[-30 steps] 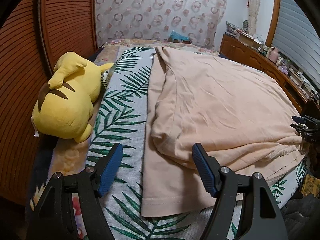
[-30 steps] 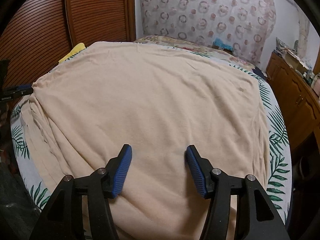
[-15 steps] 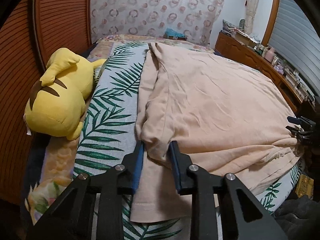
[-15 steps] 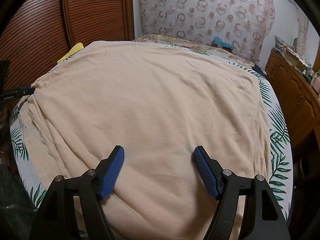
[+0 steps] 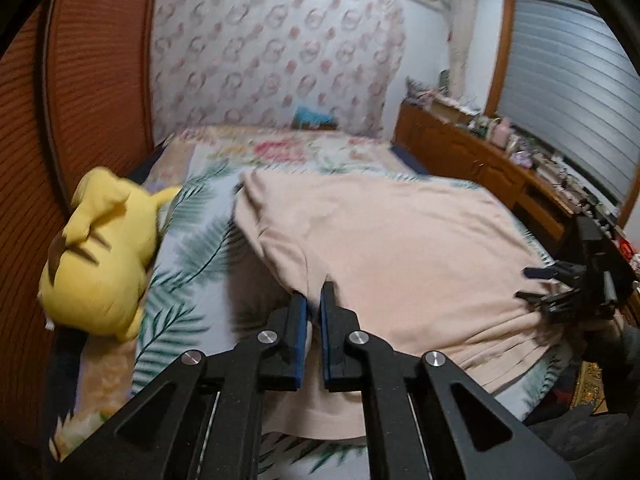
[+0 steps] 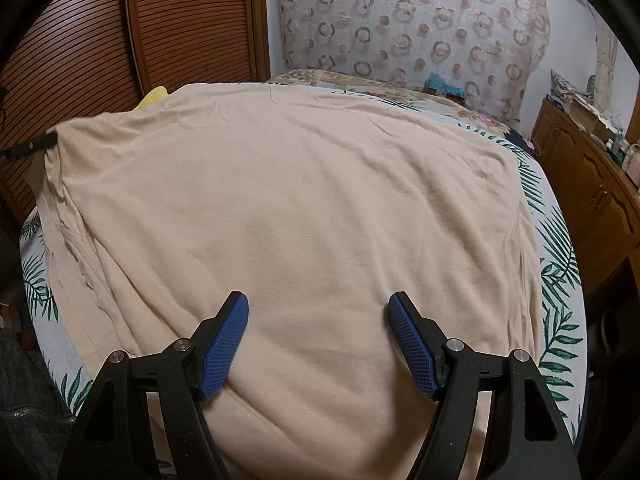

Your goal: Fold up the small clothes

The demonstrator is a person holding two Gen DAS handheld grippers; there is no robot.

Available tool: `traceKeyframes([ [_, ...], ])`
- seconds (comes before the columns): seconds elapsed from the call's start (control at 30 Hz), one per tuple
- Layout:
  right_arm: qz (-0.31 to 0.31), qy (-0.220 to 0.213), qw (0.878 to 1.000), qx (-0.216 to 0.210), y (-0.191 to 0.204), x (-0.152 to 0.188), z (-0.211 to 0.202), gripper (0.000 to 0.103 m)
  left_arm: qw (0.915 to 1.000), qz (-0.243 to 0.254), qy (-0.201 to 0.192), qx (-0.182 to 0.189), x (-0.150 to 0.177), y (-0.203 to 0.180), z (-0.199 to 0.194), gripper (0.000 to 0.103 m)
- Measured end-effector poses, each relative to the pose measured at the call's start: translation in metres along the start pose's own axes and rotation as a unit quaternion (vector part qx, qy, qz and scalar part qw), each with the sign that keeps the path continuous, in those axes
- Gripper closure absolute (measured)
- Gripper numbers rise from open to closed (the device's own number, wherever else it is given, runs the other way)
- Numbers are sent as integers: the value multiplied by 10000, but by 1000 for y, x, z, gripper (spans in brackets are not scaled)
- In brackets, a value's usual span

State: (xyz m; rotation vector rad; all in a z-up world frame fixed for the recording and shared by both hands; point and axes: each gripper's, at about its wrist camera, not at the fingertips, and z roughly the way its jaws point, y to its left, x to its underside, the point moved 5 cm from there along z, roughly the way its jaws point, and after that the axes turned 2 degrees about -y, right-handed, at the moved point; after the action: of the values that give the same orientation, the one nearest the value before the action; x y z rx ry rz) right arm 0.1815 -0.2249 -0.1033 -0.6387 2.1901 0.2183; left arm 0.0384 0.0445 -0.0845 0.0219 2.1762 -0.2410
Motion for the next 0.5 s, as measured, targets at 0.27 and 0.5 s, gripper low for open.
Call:
traceKeyframes([
  [0.27, 4, 4, 10000, -8, 0, 0, 0, 28, 9995, 79, -132, 287, -8, -19, 9, 96],
  [0.5, -12, 7, 10000, 19, 0, 1, -1, 28, 9973, 374, -407, 482, -36, -50, 9, 97],
])
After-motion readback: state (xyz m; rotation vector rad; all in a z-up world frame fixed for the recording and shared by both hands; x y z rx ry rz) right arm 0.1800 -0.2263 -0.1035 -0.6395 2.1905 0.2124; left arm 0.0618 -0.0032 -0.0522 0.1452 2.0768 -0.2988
